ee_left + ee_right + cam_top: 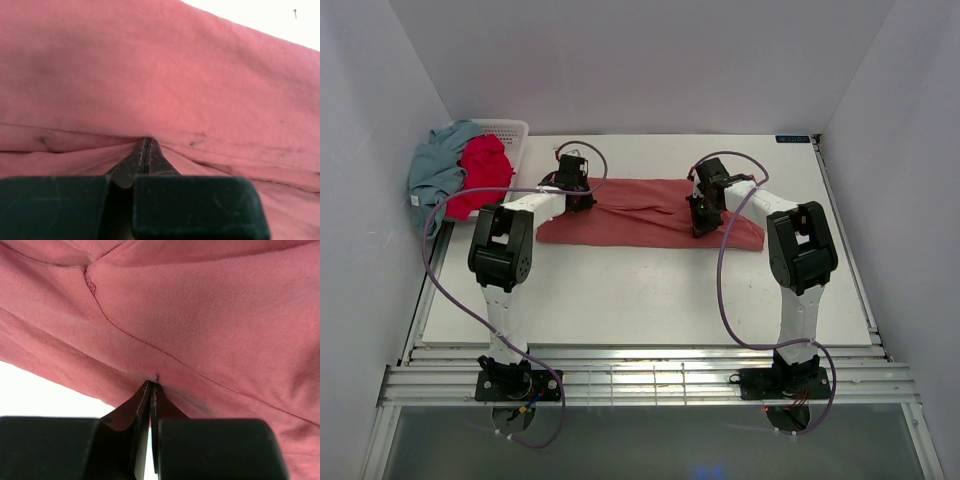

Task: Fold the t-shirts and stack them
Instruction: Fold the tshirt

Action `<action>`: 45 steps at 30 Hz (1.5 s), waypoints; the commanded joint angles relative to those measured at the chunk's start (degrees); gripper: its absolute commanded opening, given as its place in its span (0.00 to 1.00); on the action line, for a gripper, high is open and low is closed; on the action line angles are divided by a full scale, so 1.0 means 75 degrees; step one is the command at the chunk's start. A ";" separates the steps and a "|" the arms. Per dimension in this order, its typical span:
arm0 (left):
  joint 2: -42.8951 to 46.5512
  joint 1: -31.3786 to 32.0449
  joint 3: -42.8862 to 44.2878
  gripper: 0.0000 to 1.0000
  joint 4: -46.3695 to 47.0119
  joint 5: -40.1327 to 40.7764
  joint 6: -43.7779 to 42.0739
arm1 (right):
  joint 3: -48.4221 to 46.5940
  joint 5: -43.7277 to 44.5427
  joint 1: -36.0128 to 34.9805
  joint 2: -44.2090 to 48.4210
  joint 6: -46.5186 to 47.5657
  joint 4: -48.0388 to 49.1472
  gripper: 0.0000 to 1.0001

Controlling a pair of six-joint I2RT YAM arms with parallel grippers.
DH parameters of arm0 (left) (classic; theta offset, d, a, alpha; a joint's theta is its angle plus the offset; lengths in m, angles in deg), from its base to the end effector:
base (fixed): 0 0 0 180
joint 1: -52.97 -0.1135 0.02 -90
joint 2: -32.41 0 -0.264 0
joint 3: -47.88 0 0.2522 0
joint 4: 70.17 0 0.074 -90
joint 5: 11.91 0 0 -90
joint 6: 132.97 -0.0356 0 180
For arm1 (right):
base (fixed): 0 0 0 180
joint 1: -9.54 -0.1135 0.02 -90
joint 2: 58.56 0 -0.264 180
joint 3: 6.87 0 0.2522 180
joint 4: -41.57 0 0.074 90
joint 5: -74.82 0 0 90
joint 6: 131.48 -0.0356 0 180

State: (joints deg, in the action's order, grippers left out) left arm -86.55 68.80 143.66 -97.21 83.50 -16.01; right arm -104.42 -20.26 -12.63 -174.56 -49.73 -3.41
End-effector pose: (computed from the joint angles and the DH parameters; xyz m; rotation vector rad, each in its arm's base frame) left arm 0.4336 -0.1194 0.1611 -0.2797 2.4380 -0.2159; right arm 0.3914 0.1629 0.1731 -0.3557 2.6797 0.2832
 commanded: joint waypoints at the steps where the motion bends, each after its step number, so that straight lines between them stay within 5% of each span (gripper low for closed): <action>1: 0.0274 -0.0084 0.0256 0.00 0.0211 -0.0226 -0.0032 | -0.0462 0.0208 -0.0032 0.0045 0.0302 -0.0161 0.08; 12: -0.0147 0.1650 0.1029 0.00 0.0504 -0.1213 0.0412 | -0.3709 0.1064 0.0109 -0.1230 0.0467 -0.0829 0.36; 24: 0.0017 0.2119 0.0338 0.00 0.0786 -0.1881 0.0542 | -0.4250 0.1451 0.0554 -0.2263 0.0655 -0.0853 0.38; 45: -0.0053 0.2213 0.0068 0.00 0.0798 -0.1952 0.0718 | -0.4531 0.0174 0.0718 -0.2216 0.0338 -0.0536 0.40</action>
State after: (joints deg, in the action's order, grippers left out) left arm -88.25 85.06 144.60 -92.22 69.48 -10.96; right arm -135.72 -16.46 -7.38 -193.16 -46.28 -8.94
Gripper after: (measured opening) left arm 0.012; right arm 0.397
